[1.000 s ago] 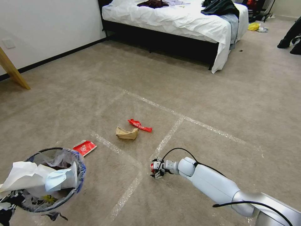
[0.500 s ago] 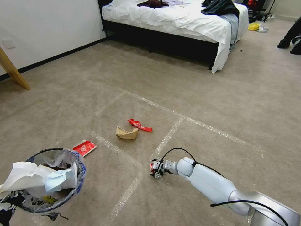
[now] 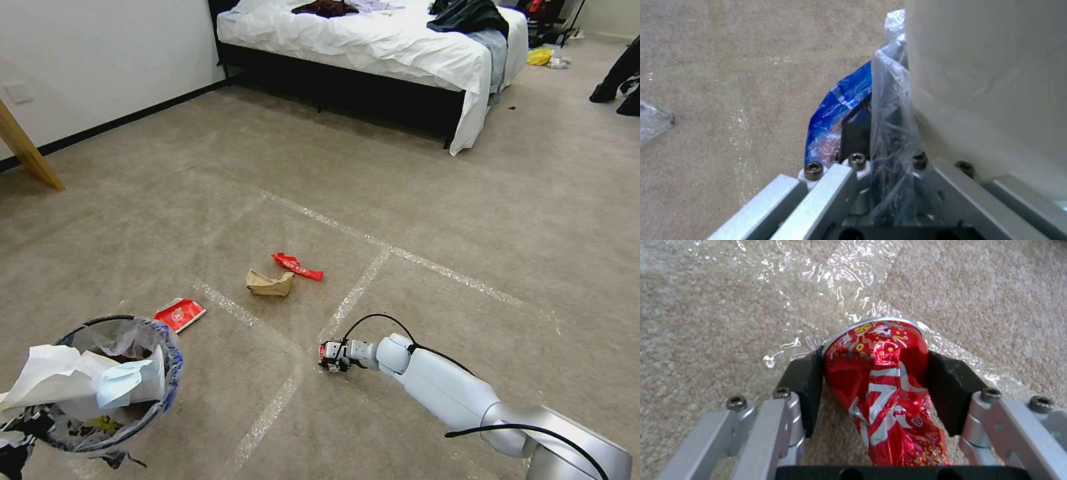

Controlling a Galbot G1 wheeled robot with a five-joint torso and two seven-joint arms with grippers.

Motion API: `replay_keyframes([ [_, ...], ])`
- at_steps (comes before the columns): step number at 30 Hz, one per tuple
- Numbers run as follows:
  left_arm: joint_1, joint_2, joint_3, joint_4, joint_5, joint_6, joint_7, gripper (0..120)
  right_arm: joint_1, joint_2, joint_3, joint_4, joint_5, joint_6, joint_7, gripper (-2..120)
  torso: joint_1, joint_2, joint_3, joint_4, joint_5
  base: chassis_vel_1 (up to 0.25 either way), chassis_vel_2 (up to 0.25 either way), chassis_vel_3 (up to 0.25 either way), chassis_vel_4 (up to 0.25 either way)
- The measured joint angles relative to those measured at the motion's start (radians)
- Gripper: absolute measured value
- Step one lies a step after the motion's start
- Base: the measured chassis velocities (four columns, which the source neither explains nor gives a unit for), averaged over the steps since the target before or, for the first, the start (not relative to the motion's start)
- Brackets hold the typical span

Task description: Pick up the trash bin and place the garbage on the floor into it.

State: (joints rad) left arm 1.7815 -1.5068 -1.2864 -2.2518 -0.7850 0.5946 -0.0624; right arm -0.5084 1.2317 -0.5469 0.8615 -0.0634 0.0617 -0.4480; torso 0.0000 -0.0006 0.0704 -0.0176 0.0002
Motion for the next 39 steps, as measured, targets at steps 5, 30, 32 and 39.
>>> replay_keyframes([
  [5, -0.002, 0.003, 0.000, 0.002, 0.001, 0.000, 0.000, 1, -0.003, -0.004, 0.009, 0.008, 0.005, 0.004, 0.011, 49, 0.000, 0.000, 0.000, 0.0001, 0.0001, 0.000, 0.000, 0.000, 0.000],
  [30, -0.004, 0.026, 0.025, -0.025, -0.005, 0.017, -0.006, 1, -0.056, -0.165, 0.295, 0.577, 0.302, -0.072, 0.170, 49, 0.000, 0.000, 0.000, 0.0001, 0.0002, 0.000, 0.000, 0.000, 0.000],
  [32, -0.003, 0.029, 0.034, -0.030, -0.004, 0.019, -0.006, 1, -0.063, -0.179, 0.324, 0.696, 0.416, -0.090, 0.227, 49, 0.000, 0.000, 0.000, -0.0002, 0.0001, 0.000, 0.000, 0.000, 0.000],
  [39, 0.010, 0.038, 0.042, -0.062, -0.009, 0.029, -0.005, 1, -0.031, -0.180, 0.330, 1.012, 0.720, -0.132, 0.322, 49, 0.000, 0.000, 0.000, 0.0001, 0.0000, 0.000, 0.000, 0.000, 0.000],
])
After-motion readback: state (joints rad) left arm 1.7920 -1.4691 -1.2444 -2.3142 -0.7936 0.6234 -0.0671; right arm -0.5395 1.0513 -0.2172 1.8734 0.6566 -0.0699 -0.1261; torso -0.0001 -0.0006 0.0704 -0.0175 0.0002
